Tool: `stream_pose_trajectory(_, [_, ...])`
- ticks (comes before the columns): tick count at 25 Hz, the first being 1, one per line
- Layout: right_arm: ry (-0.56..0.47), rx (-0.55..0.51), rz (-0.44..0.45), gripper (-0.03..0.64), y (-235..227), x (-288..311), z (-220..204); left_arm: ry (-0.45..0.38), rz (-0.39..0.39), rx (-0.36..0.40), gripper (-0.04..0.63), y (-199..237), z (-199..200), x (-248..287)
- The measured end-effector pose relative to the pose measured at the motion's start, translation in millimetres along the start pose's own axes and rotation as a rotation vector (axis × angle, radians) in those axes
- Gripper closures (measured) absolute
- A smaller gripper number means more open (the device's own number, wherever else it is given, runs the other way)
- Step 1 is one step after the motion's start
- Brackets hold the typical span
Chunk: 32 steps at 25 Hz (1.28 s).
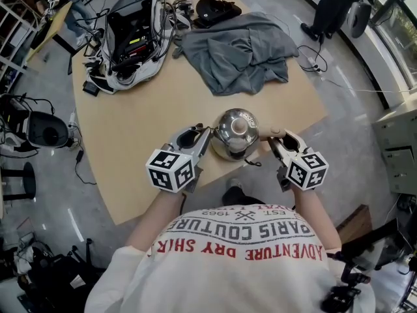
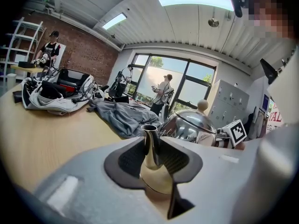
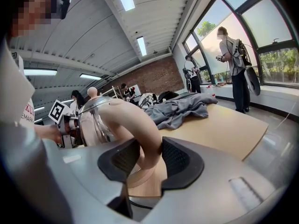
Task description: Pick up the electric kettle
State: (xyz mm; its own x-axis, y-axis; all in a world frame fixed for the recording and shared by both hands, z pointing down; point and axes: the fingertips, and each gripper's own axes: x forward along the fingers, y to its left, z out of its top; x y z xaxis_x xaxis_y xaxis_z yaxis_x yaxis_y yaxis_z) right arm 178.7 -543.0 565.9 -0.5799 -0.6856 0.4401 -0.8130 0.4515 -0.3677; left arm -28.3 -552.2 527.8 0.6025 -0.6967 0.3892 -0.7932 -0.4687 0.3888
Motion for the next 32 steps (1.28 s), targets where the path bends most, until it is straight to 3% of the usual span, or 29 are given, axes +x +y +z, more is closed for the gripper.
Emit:
stream_pose_trajectory(18, [-0.043, 0.033, -0.023, 0.477, 1, 1, 7, 0.021, -0.007, -0.017, 0.502, 2, 4, 0])
stream_pose_trajectory(32, [-0.092, 0.033, -0.027, 0.476, 7, -4, 29, -0.027, -0.031, 0.009, 0.503, -3, 25, -7])
